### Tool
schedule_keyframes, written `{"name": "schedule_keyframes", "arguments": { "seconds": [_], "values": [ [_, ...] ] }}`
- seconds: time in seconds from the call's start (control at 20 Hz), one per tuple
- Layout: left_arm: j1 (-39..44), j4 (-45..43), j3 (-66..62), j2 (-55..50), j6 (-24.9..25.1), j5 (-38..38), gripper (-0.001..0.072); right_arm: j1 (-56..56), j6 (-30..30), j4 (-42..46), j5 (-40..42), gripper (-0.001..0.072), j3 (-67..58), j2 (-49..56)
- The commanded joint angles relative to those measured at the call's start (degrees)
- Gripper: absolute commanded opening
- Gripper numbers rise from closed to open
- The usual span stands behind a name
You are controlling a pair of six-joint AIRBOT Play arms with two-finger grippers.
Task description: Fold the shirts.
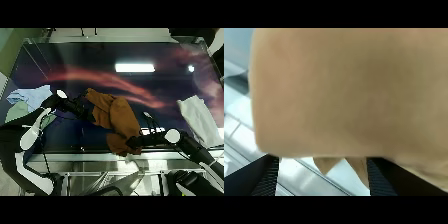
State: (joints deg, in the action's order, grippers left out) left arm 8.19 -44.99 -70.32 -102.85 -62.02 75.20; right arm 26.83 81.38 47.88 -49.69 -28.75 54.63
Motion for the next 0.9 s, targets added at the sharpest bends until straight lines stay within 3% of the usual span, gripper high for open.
{"name": "schedule_keyframes", "arguments": {
  "seconds": [0.0,0.15,0.25,0.5,0.65,0.85],
  "values": [
    [0.22,0.11,-0.07,0.04,0.00,0.92,0.0012,2.03,-6.91,-10.05,2.01,0.0580,-0.04,5.38],
    [0.09,0.13,-0.07,0.04,-0.02,1.38,0.0012,4.31,-14.91,-20.72,5.55,0.0562,-0.07,11.52],
    [-0.04,0.00,-0.07,0.79,0.04,2.40,0.0011,3.58,-18.97,-22.93,4.59,0.0024,-0.20,12.63],
    [-4.83,0.15,-0.07,12.83,-0.22,3.89,0.0009,-6.82,-22.32,-23.06,-6.38,0.0018,-6.97,2.38],
    [-10.38,3.96,-0.07,27.32,-0.39,5.66,0.0009,-21.92,-21.44,-23.37,-15.17,0.0019,-17.68,-9.44],
    [-18.88,9.75,-6.14,48.74,-1.29,4.22,0.0009,-43.15,-21.35,-25.90,-18.47,0.0020,-31.28,-21.49]
  ]
}}
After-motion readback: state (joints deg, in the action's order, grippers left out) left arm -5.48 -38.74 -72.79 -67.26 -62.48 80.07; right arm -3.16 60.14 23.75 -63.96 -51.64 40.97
